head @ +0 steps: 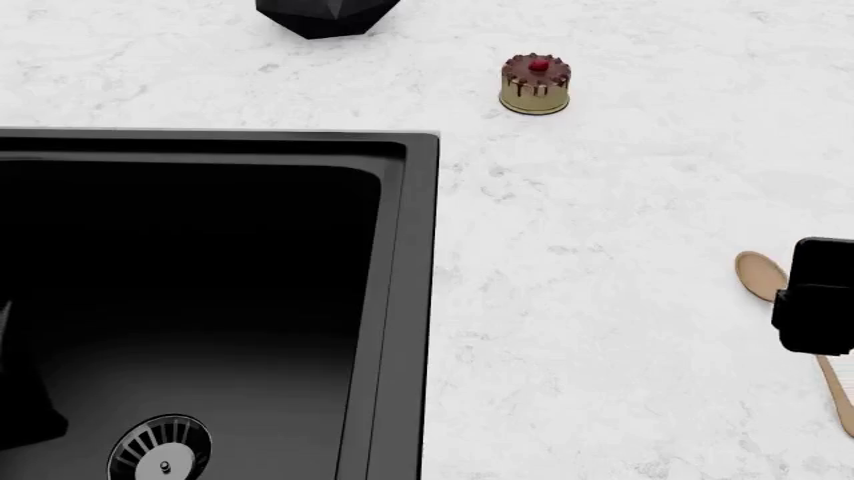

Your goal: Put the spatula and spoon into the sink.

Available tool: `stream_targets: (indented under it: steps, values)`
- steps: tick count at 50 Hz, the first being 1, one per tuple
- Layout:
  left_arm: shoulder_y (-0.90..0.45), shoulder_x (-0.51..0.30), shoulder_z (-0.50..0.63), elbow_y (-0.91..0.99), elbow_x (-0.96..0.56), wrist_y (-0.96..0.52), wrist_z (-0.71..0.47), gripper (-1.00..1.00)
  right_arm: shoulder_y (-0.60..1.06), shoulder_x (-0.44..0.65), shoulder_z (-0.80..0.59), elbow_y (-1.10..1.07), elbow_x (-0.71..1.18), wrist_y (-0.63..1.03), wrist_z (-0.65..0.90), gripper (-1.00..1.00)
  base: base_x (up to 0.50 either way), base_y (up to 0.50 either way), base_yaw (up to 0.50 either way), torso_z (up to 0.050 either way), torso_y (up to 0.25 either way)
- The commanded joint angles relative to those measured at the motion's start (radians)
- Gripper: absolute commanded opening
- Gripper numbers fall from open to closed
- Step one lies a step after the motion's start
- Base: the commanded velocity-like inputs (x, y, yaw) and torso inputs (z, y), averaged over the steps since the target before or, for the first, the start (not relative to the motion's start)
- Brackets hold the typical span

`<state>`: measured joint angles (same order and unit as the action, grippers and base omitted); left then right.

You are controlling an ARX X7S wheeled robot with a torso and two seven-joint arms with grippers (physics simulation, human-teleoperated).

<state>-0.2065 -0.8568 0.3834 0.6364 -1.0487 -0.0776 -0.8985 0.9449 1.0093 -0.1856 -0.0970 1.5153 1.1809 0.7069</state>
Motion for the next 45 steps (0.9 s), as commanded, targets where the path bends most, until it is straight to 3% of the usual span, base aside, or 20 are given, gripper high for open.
stream_targets:
  steps: [1,45]
  values:
    - [-0.009,0.023,-0.019,-0.003,0.024,-0.026,0.023,1.0,0.079,-0.098,-0.104,0.131,-0.175,-0.001,-0.149,1.0,0.0,0.0,0.0,0.0,0.0]
    - [0.009,0.031,-0.023,-0.031,0.027,-0.009,0.048,1.0,0.011,-0.264,-0.296,0.452,-0.439,-0.209,-0.38,1.0,0.0,0.0,0.0,0.0,0.0]
